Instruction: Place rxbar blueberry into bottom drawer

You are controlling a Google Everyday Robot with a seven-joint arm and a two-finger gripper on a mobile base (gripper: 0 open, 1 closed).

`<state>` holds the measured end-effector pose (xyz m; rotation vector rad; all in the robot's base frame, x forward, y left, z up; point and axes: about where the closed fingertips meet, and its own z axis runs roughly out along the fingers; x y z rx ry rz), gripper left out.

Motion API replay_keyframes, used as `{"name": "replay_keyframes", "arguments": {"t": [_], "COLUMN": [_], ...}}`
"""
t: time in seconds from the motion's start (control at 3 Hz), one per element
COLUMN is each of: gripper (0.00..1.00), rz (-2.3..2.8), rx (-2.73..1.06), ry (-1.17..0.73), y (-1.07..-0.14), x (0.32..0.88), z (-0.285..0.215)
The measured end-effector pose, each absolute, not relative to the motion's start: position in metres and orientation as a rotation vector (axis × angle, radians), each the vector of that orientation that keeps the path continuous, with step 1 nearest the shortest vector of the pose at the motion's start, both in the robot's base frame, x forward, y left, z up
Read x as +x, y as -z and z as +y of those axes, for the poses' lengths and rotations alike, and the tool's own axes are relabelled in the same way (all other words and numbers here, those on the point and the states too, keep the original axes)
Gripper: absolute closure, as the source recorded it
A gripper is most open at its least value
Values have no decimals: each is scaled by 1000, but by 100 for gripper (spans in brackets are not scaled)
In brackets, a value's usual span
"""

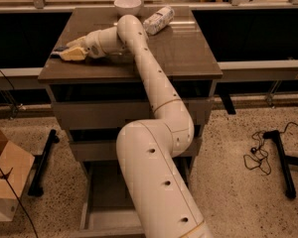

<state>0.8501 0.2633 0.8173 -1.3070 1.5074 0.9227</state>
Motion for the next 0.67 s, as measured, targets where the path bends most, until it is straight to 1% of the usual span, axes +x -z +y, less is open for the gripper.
{"name": "replay_keyframes", "arguments": {"t": [0.33,0.67], "gripper": [0,0], "rz": [1497,1482], "rx": [-1346,-1391], "ry": [-870,-821], "y": [-837,-857], "x": [845,837], "z": [270,279]}}
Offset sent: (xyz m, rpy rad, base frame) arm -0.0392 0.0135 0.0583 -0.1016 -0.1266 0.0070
